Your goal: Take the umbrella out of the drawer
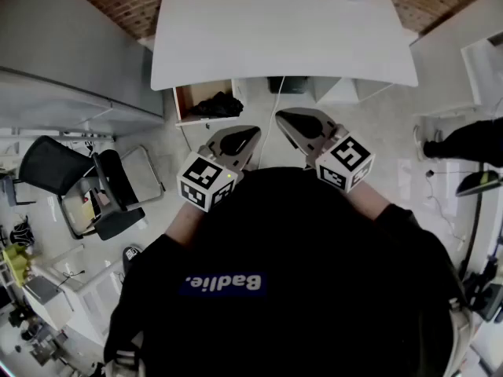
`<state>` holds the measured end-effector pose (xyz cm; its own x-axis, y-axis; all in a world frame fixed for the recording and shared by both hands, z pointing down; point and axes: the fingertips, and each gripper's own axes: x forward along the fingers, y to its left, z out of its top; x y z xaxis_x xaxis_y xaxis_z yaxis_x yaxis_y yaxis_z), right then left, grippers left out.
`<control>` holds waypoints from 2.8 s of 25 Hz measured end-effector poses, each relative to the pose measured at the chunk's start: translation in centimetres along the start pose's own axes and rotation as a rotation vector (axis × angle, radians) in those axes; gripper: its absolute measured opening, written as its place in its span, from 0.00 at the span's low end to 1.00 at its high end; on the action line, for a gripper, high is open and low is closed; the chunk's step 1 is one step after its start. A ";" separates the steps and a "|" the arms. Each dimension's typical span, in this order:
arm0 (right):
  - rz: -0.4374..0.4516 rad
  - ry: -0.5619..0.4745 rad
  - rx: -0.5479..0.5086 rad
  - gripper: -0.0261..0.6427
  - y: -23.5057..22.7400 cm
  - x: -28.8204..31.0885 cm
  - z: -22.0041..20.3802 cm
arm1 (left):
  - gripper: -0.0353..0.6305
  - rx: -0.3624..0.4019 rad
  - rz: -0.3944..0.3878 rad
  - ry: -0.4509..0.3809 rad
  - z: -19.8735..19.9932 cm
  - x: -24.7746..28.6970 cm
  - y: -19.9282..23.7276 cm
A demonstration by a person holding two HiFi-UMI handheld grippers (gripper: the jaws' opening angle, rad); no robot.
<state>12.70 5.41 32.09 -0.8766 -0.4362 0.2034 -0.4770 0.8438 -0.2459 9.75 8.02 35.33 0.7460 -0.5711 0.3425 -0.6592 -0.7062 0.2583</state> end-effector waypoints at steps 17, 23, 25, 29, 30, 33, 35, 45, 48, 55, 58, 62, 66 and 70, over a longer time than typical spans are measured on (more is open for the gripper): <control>0.008 0.041 0.022 0.08 -1.1 0.8 -1.3 | 0.05 -0.050 -0.004 0.006 -0.9 1.2 1.0; -0.004 0.057 0.027 0.08 -2.0 1.0 -1.2 | 0.05 -0.057 -0.015 0.011 -0.5 2.0 1.6; -0.007 0.057 0.032 0.08 -2.4 0.9 -1.1 | 0.05 -0.058 -0.016 0.016 -0.4 2.4 1.8; -0.011 0.053 0.043 0.08 -3.0 1.0 -0.9 | 0.05 -0.056 -0.022 0.024 0.0 2.9 2.1; -0.012 0.052 0.045 0.08 -3.1 1.2 -0.9 | 0.05 -0.055 -0.023 0.026 0.1 2.9 2.3; -0.018 0.050 0.052 0.08 -3.2 1.7 -0.7 | 0.05 -0.054 -0.024 0.030 0.2 2.8 2.8; -0.021 0.048 0.054 0.08 -3.2 2.1 -0.6 | 0.05 -0.055 -0.024 0.032 0.2 2.6 3.3; -0.042 0.067 0.063 0.08 -3.0 4.8 0.0 | 0.05 -0.055 -0.007 0.050 0.0 1.3 7.0; -0.046 0.085 0.063 0.08 -2.8 6.2 0.2 | 0.05 -0.057 0.000 0.049 -0.2 0.4 8.4; -0.054 0.078 0.045 0.08 -2.1 10.7 0.9 | 0.05 -0.065 0.002 0.058 -1.6 -2.0 13.1; -0.069 0.087 0.051 0.08 -1.8 12.4 1.1 | 0.05 -0.052 0.008 0.074 -2.4 -3.0 15.2; -0.092 0.097 0.063 0.08 -1.4 14.3 1.0 | 0.05 -0.023 0.019 0.098 -3.7 -4.0 17.9; -0.119 0.099 0.073 0.08 -1.5 16.1 1.1 | 0.05 0.004 0.018 0.129 -5.0 -4.6 20.2; -0.155 0.091 0.091 0.08 -1.7 16.7 1.1 | 0.05 0.038 0.009 0.171 -6.5 -4.9 21.9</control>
<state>-1.17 -3.68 34.89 -0.7849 -0.5249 0.3292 -0.6129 0.7356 -0.2885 -8.98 -1.92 45.19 0.7111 -0.4999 0.4943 -0.6591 -0.7188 0.2212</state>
